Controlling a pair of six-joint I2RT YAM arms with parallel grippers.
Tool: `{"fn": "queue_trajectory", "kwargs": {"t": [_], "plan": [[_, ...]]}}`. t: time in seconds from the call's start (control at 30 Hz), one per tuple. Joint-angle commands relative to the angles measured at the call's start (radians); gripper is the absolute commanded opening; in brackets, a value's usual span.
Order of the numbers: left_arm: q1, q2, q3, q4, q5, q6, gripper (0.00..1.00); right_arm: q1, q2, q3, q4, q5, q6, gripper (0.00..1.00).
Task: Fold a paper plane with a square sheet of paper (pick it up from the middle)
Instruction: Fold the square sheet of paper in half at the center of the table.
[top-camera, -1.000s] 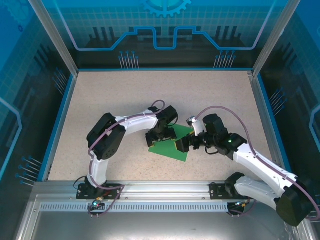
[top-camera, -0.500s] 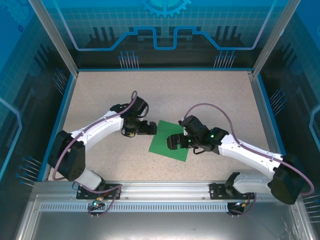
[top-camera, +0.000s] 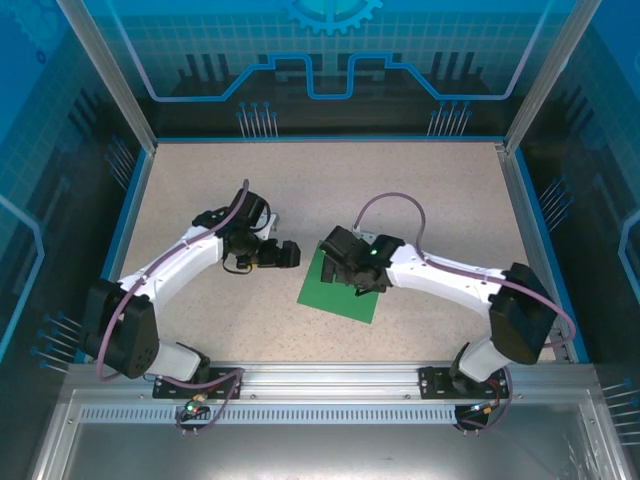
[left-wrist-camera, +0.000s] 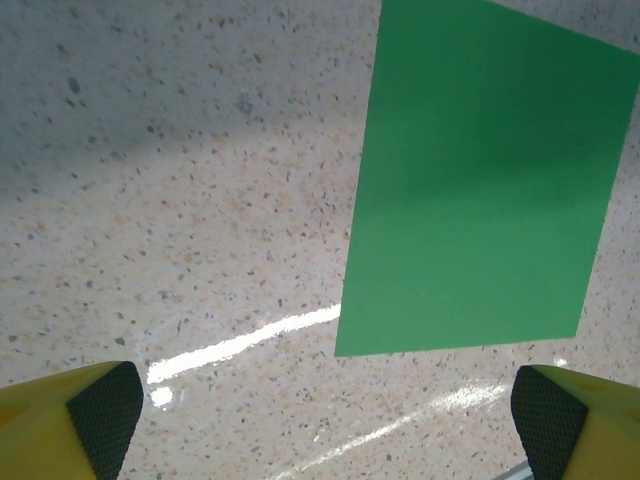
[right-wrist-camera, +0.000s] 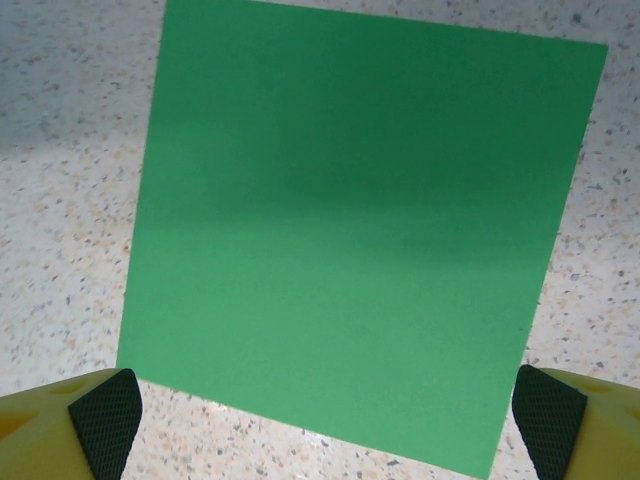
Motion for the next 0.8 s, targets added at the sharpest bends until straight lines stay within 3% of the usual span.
{"fn": "queue_trajectory", "kwargs": {"t": [0.0,0.37,0.77], "plan": [[0.006,-0.021,-0.016,-0.022,0.065,-0.016,0.99,0.013,0.062,0.05,-0.047,0.031,0.097,0.99],[0.006,-0.111,-0.152,0.01,0.093,-0.088,0.99,-0.04,0.211,0.065,0.108,-0.064,0.088,0.95],[0.006,-0.112,-0.167,0.009,0.09,-0.092,0.99,-0.074,0.343,0.175,0.001,-0.022,0.098,0.97]]}}
